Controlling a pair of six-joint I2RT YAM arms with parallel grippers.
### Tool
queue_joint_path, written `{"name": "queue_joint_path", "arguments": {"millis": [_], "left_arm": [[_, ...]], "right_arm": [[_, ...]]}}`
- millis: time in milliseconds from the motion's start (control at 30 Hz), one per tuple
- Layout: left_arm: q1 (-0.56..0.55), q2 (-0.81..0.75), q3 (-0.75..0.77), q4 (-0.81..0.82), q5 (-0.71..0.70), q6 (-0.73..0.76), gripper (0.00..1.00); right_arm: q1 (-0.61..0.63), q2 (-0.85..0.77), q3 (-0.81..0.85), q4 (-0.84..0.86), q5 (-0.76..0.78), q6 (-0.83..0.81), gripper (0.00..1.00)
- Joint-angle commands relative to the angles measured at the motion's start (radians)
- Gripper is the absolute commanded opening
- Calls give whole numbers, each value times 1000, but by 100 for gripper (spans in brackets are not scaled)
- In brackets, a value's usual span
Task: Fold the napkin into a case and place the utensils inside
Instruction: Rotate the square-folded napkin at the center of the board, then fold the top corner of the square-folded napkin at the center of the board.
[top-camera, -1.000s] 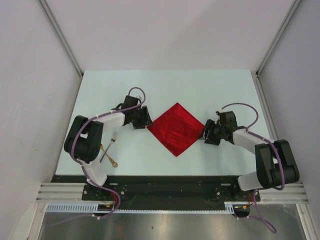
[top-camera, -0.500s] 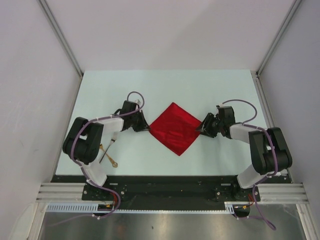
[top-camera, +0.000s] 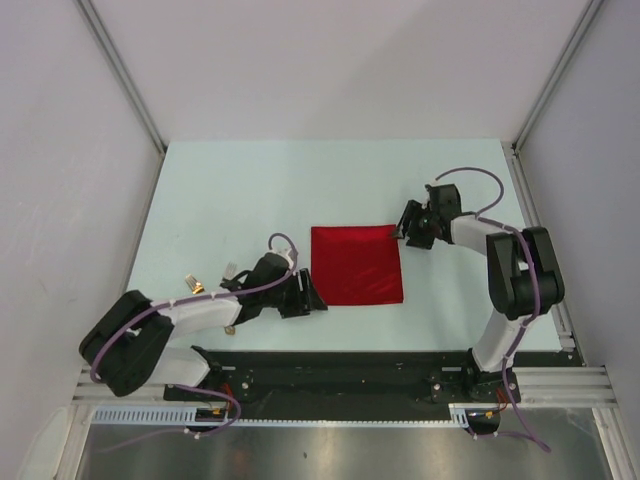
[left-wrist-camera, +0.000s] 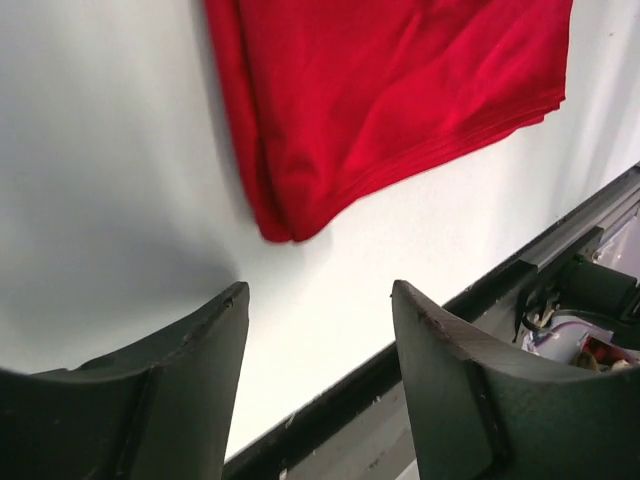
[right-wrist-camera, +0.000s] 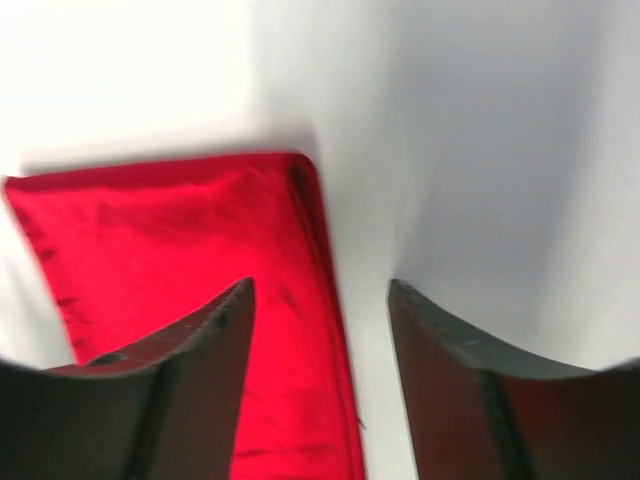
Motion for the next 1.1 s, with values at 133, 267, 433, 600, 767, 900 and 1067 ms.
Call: {"name": "queue_joint_path", "arguments": {"millis": [133,267,433,600,767,900,1067], "left_arm": [[10,-120,51,-238,-93,82,62],[47,-63,116,-240,-48,126,50],[102,38,168,-174,66,149,33],[110,99,231,-194,71,174,32],[119,116,243,-185,83,175,29],[118,133,236,-182,87,178,24],[118,127,199,-148,104,165,21]], "right_arm": [[78,-274,-228,-262,135,-13,68],[118,-380,-328,-245,98,53,58],[139,-458,-417,-206,85,97,34],[165,-472,-426,-208,84,109,29],[182,-496,-431,-221,105,109,31],[200,-524,-405,-261,145,108,33],[222,-565,-379,-316,167,105,34]]}}
